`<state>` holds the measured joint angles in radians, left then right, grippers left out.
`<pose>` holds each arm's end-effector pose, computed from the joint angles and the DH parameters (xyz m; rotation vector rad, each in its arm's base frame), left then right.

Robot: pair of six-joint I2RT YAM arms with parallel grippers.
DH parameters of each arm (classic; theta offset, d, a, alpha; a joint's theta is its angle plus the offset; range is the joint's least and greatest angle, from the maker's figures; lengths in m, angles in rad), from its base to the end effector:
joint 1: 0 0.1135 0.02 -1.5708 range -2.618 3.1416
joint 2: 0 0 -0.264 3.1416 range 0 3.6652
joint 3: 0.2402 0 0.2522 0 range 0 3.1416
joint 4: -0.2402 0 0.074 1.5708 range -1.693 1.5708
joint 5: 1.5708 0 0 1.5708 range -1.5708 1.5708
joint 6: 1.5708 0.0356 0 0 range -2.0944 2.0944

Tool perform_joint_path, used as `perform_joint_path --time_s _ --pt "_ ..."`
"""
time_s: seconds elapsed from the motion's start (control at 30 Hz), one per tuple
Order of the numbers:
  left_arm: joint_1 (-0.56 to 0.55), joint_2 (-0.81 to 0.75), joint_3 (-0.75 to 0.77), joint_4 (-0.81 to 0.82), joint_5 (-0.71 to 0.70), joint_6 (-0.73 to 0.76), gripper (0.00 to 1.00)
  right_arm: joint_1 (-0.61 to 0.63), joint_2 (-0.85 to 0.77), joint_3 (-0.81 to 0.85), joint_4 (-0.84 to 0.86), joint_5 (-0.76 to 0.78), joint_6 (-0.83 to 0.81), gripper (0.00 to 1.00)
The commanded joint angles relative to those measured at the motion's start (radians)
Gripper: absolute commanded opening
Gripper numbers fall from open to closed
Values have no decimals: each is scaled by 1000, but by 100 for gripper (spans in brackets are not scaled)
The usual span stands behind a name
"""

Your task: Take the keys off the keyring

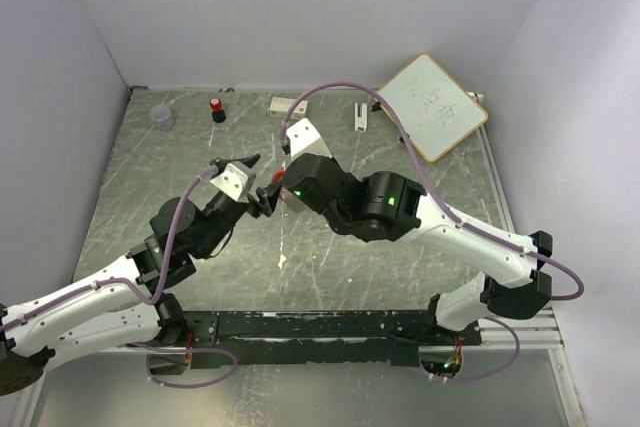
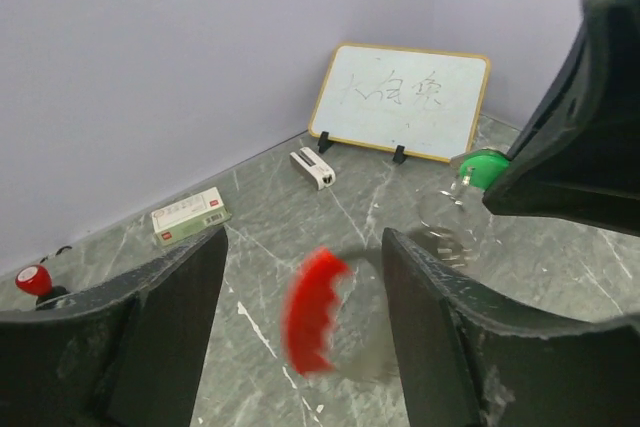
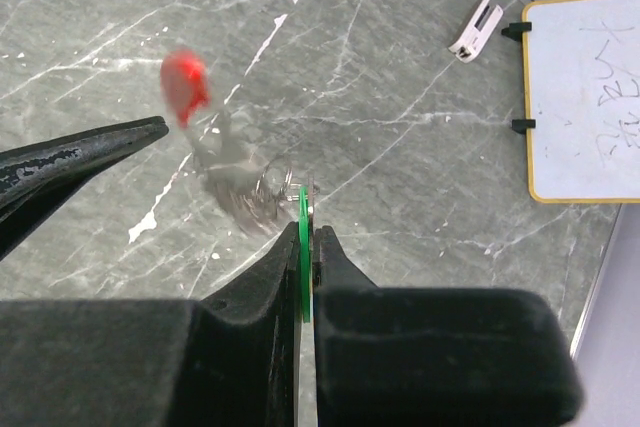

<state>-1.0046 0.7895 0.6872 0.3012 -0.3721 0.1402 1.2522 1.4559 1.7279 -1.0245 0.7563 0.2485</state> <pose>0.1123 -0.1525 0.3568 0.4757 1.3181 -0.4654 0.1117 0.2606 0.4311 -0.6801 1.9774 0.0105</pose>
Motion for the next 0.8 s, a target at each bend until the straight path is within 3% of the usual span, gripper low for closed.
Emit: perform_joint_path --time_s 0.0,0.43,0.77 --pt "1 0 23 -15 77 -26 71 9 11 27 8 37 -15 0" --pt "1 -6 -34 55 200 -53 69 10 44 41 -16 59 -23 0" --pt "1 78 -38 98 203 -29 51 11 24 18 12 46 -31 0"
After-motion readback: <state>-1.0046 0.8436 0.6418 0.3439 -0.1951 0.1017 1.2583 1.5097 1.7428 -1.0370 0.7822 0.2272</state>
